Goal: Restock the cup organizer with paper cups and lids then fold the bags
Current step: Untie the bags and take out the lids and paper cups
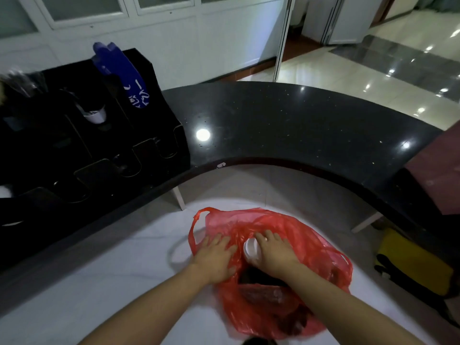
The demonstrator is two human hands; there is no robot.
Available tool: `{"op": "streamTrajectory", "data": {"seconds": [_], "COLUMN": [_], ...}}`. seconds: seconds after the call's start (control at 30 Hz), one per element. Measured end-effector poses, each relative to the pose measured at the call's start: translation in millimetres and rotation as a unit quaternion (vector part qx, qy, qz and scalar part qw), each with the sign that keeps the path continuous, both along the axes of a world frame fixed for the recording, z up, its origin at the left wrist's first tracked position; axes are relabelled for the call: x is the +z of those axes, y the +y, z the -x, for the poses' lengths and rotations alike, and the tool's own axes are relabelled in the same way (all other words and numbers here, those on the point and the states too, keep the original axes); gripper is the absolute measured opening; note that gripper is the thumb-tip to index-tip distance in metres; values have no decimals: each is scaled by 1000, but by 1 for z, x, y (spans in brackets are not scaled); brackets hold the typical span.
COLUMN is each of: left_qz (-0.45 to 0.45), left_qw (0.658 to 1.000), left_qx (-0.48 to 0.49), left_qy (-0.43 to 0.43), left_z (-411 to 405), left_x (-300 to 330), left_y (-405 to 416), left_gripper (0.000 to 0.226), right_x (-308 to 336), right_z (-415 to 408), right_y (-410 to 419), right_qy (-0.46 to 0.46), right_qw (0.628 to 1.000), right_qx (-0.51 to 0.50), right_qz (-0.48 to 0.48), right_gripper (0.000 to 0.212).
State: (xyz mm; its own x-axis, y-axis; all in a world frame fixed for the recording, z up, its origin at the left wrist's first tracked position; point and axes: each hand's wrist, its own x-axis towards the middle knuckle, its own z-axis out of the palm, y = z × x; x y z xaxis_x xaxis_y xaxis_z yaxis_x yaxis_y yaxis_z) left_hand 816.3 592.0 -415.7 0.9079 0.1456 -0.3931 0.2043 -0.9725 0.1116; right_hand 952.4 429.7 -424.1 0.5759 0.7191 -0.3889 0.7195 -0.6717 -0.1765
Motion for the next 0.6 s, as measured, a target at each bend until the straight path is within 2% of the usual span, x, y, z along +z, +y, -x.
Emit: {"op": "streamTrajectory", "data": {"seconds": [0.2, 0.37, 0.6], "left_qz": [-2, 20, 27], "left_qw": [1000, 1000, 999], "left_qx": [5, 15, 19], "left_qy": [-4, 2, 41], "left_z": [7, 9, 12], "left_x": [2, -1, -7], "left_y": [-7, -11, -9], "left_gripper": [56, 55, 58], "right_x": [-4, -21, -21], "right_z": [14, 17, 21], "right_y": [18, 31, 46], "right_qy": [-16, -29, -18], "right_qw": [997, 993, 995], "right_qx": [-48, -64, -74], "right_qz": [55, 96, 71], "right_gripper": [76, 95, 95]}}
